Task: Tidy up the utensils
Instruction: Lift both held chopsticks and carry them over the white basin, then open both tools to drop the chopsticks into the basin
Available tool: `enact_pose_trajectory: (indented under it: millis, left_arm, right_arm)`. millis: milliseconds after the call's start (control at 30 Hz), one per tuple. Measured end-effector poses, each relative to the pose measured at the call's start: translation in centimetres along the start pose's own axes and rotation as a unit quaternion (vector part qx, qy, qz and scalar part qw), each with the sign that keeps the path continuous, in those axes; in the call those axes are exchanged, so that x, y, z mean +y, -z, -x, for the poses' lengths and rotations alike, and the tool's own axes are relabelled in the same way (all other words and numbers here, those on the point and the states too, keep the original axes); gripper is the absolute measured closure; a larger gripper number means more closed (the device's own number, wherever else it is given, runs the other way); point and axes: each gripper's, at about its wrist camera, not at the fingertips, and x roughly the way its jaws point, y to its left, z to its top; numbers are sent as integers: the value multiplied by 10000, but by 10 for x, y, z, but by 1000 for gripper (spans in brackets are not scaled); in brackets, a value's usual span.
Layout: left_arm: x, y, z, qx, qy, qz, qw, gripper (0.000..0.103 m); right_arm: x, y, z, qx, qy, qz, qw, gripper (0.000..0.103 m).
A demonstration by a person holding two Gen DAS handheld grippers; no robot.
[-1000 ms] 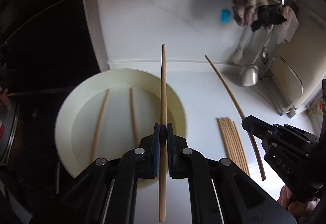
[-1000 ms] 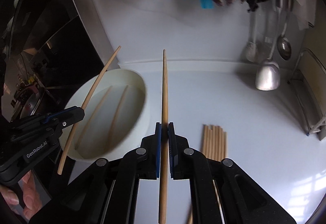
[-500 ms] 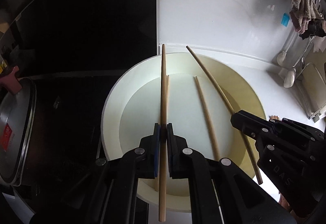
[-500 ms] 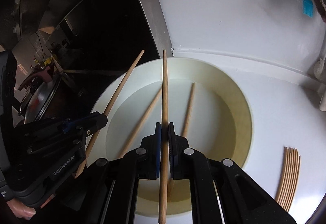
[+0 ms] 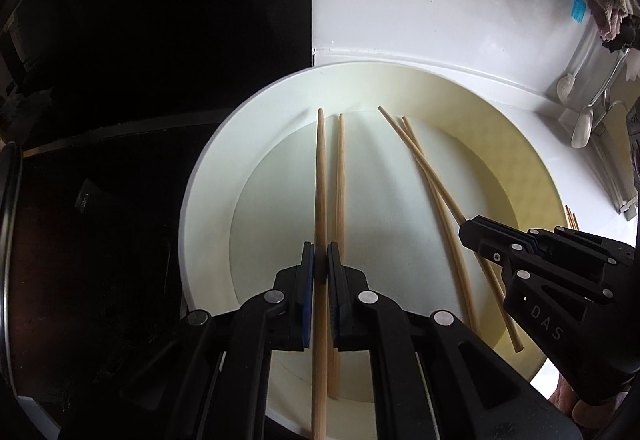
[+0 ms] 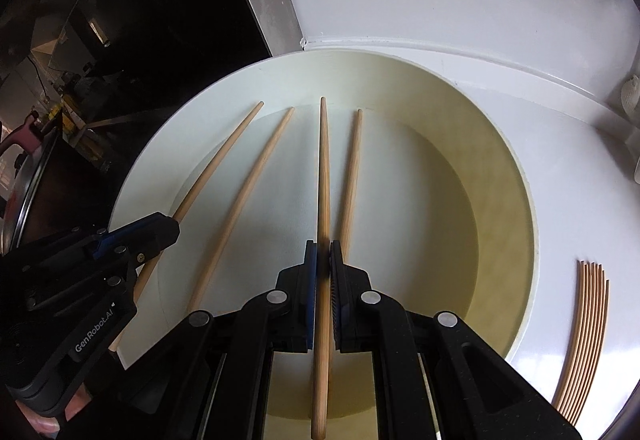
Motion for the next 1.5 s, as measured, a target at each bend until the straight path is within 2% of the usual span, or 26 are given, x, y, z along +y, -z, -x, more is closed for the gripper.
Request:
enact_pose_trajectory:
  millis: [300, 767, 867, 933, 1000, 1233, 1500]
  left_arm:
    - [6, 4, -8, 58, 58, -28, 10000, 96]
    - [7, 4, -14, 217, 57, 40, 9997, 94]
    - [11, 6, -6, 163, 5, 116, 9998, 75]
    - [14, 6, 2, 75, -12, 183, 9998, 46]
    - [19, 8, 13, -70, -30, 251, 9997, 26]
    - [32, 16, 44, -218, -65, 424, 9988, 24]
    - [27, 28, 77, -462, -212, 454, 9977, 18]
  right_arm:
    - [-7, 1, -19, 255, 101, -125, 9995, 96]
    - [-9, -2, -17, 338, 118, -130, 9993, 95]
    - [-8, -3, -6, 195, 189, -123, 9996, 91]
    - [-8, -3, 1, 102, 179, -127, 9997, 76]
    - [-7, -3, 10, 13, 188, -107, 9998, 74]
    - [-8, 4, 33, -152, 242, -94, 9995, 63]
    - [-11, 14, 59, -282, 134, -78, 9995, 60]
